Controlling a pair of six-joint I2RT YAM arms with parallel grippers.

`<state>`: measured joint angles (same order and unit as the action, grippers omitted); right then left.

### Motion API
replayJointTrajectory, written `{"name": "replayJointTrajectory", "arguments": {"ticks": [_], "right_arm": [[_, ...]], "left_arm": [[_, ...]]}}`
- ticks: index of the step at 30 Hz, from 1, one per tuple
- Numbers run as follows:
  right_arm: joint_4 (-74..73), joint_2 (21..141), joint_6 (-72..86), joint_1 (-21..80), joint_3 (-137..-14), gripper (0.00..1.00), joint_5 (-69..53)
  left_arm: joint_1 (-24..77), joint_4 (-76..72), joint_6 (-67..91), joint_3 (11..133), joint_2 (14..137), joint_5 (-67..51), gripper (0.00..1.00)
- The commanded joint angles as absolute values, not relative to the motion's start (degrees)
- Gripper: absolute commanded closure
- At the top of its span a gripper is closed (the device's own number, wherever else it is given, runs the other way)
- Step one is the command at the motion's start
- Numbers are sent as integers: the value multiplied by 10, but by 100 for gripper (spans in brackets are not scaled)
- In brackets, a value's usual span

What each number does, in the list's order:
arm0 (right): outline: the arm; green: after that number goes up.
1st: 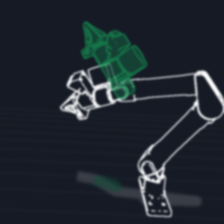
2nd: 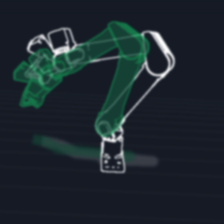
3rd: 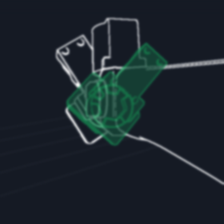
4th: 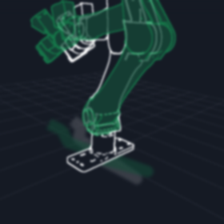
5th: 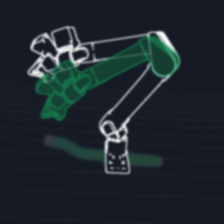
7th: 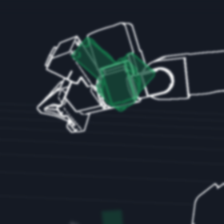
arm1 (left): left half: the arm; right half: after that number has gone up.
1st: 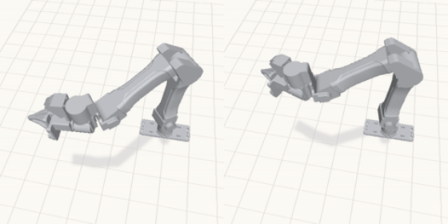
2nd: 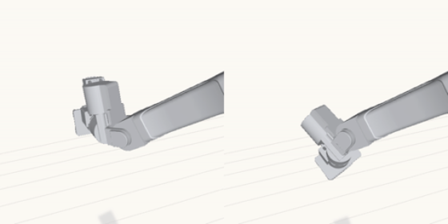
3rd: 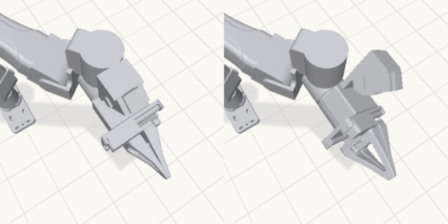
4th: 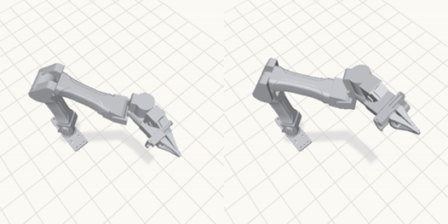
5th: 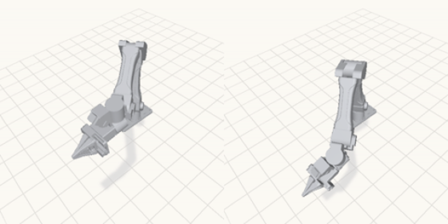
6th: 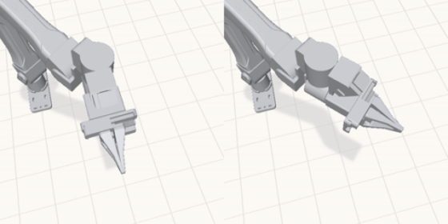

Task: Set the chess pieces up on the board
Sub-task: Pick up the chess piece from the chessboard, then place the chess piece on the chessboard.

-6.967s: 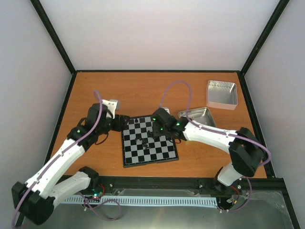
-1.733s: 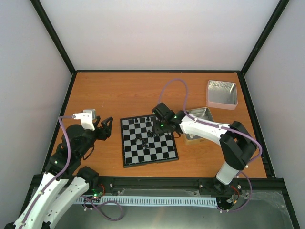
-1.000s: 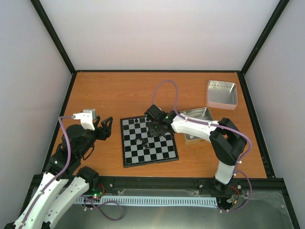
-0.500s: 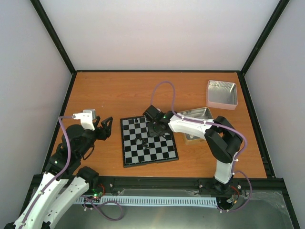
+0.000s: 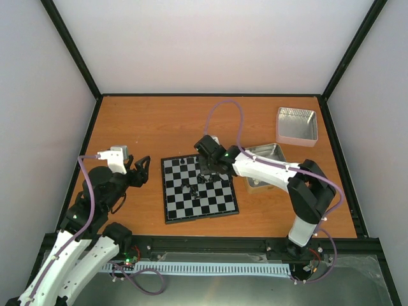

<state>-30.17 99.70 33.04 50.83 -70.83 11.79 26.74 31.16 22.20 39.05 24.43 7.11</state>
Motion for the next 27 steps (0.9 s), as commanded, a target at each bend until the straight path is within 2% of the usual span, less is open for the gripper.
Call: {"name": "replayJointTrajectory", "arguments": {"ticks": [1,13,21,27], "right_arm": [[-292,988,342,490,-704,92,157],[-350,1036,335,427,-755,92,147],[-367,1067,314,418,-775,92,105],[-389,1086,307,418,-775,88,87]], "left_arm": [[271,310,229,393,239,76,32],[271,311,229,393,238,77,32],[271,311,229,393,240,77,32],[271,311,229,392,239,78,32]]}}
